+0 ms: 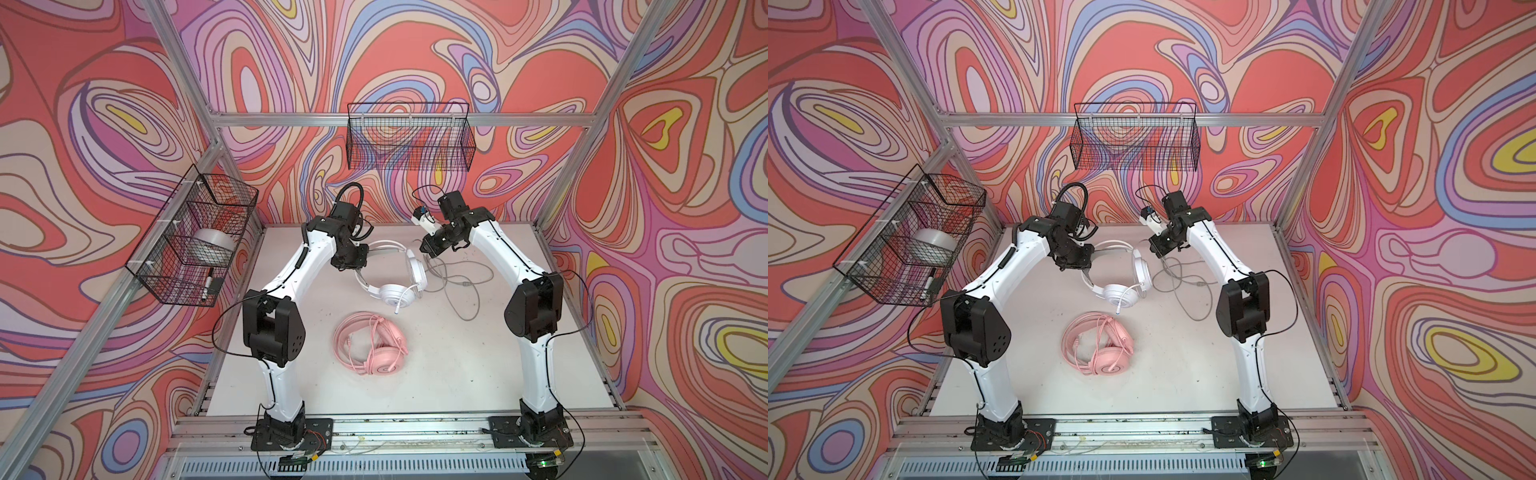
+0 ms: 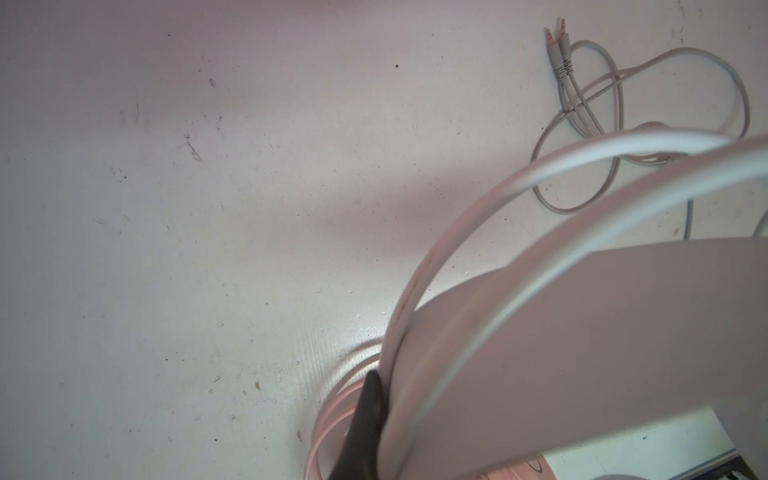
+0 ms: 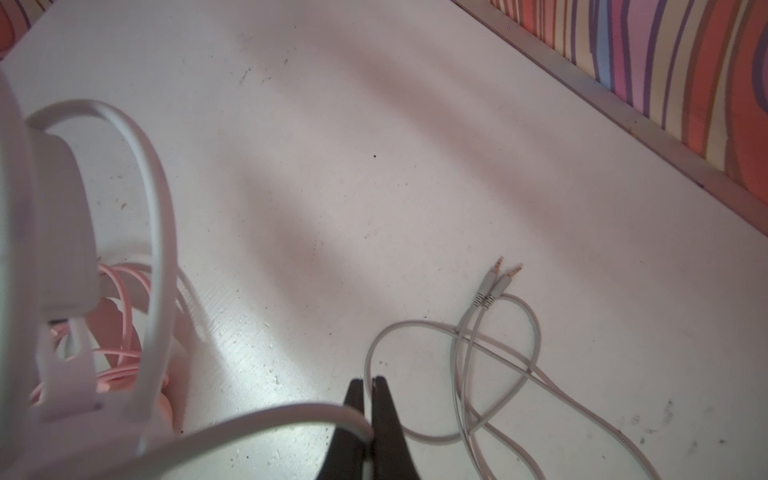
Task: Wrap the headphones
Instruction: 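Carry the grey cable with the right gripper around the white headset band, then open the right gripper to release the cable and draw back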
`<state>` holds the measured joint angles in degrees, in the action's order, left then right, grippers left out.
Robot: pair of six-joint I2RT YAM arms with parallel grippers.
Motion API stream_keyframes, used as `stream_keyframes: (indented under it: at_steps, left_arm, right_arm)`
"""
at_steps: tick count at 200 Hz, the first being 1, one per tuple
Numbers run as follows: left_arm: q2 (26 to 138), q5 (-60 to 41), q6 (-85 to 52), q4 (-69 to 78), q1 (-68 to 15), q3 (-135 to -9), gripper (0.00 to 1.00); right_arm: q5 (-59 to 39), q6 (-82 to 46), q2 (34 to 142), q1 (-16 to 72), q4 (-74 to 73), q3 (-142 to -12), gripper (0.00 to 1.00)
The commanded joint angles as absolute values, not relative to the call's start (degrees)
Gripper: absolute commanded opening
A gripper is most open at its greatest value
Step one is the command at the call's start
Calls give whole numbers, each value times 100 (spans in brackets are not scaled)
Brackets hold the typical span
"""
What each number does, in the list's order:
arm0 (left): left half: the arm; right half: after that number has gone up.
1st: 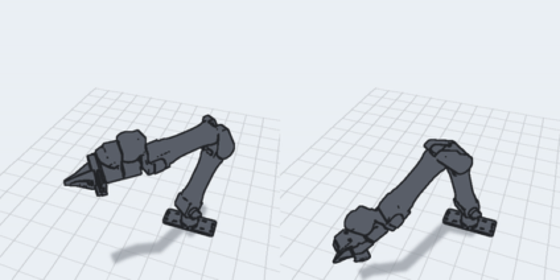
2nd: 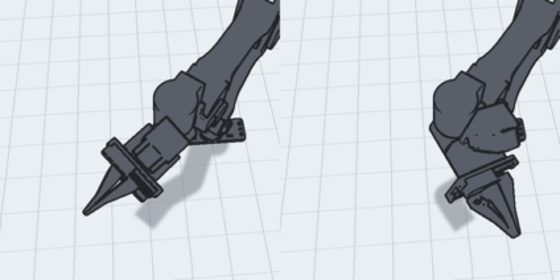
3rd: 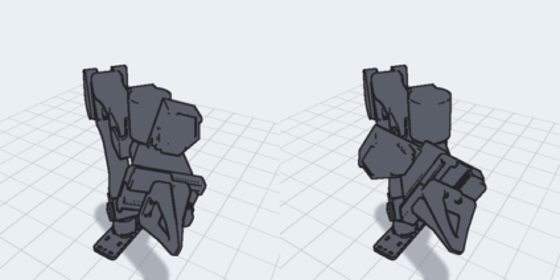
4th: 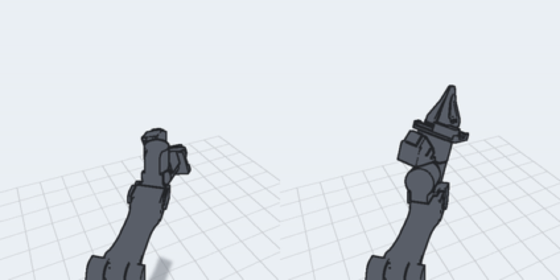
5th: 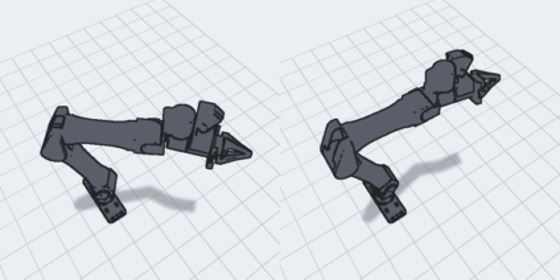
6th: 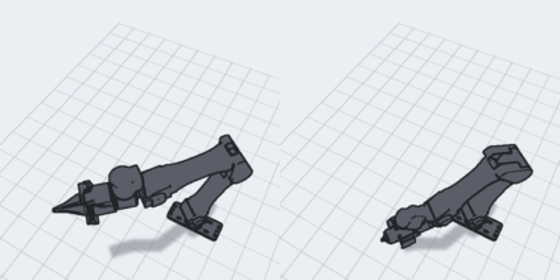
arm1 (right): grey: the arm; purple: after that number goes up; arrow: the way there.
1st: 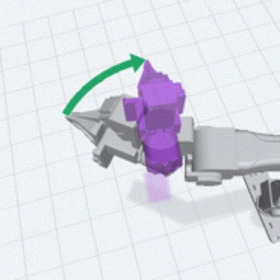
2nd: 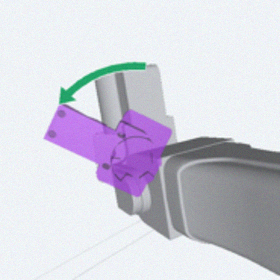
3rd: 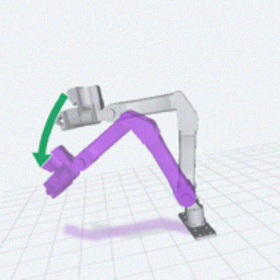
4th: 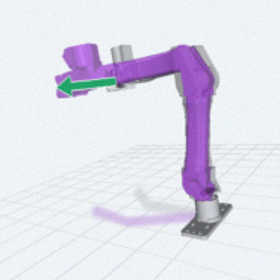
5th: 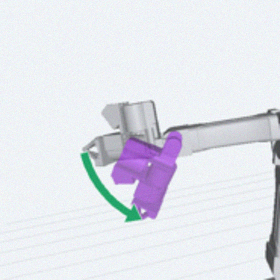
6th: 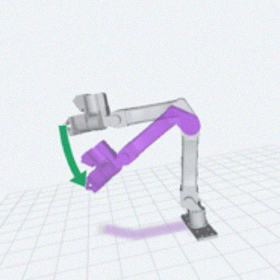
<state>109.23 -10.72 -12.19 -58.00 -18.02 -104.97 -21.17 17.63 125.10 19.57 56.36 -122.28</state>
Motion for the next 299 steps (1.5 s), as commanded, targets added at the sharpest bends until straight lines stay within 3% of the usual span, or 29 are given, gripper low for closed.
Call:
stream_keyframes:
  at_steps: [1, 90, 221, 299]
  left_arm:
    - [10583, -1552, -1389, -5545, -1780, -10383, 0]
    - [10220, -2284, -2153, -4964, -1412, -9943, 0]
    - [10187, -2296, -3445, -4822, -917, -9840, 0]
    - [10043, -2112, -4064, -4623, -677, -9697, 0]
  right_arm:
    - [-2745, 1319, 12322, 1831, 5074, -11681, 4]
    - [-3317, 733, 11945, 1681, 3843, -9851, 24]
    - [-3495, 557, 11193, 1645, 3193, -7732, 26]
    - [-3373, 492, 10936, 1626, 3037, -7098, 29]
